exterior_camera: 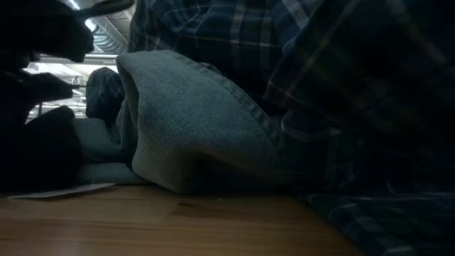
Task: Sort clothes
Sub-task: Put the black shorts into the white laundry bin
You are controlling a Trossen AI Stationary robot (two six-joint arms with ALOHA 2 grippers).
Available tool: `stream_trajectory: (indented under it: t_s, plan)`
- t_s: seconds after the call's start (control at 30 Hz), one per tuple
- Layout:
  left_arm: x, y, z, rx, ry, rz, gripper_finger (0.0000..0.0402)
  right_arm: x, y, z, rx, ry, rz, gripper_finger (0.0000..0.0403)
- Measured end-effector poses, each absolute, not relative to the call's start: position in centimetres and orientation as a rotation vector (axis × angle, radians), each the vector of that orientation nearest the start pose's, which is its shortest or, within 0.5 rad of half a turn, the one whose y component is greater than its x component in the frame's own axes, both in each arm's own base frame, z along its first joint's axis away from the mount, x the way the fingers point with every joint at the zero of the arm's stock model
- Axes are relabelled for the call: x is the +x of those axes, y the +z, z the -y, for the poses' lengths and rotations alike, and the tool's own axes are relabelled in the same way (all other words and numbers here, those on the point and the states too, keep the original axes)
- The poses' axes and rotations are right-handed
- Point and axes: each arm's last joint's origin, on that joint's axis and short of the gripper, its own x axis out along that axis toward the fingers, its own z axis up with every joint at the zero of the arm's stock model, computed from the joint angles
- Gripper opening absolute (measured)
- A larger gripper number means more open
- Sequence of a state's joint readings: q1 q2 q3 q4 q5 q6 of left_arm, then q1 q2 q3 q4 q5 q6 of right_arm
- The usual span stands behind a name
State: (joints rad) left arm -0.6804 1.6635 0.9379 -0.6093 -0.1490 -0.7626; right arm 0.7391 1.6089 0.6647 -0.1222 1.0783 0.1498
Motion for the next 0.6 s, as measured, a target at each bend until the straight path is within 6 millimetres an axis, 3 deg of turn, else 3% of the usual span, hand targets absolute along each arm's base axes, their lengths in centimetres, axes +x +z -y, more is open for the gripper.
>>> stream_trajectory:
  t_s: [0.17,0.5,0.6]
  plan:
    - [22.96,14.67,18.01,-0.086,0.053,-1.317,0.0145,21.06,13.29,-15.74,-0.702,-0.355,-0.625,0.0215]
    - [23.16,14.55,17.78,-0.005,0.029,-1.306,0.0013,21.05,13.29,-15.73,-0.704,-0.356,-0.625,0.0215]
    - [23.20,14.54,17.68,0.017,0.032,-1.299,0.0012,21.05,13.29,-15.72,-0.705,-0.356,-0.626,0.0215]
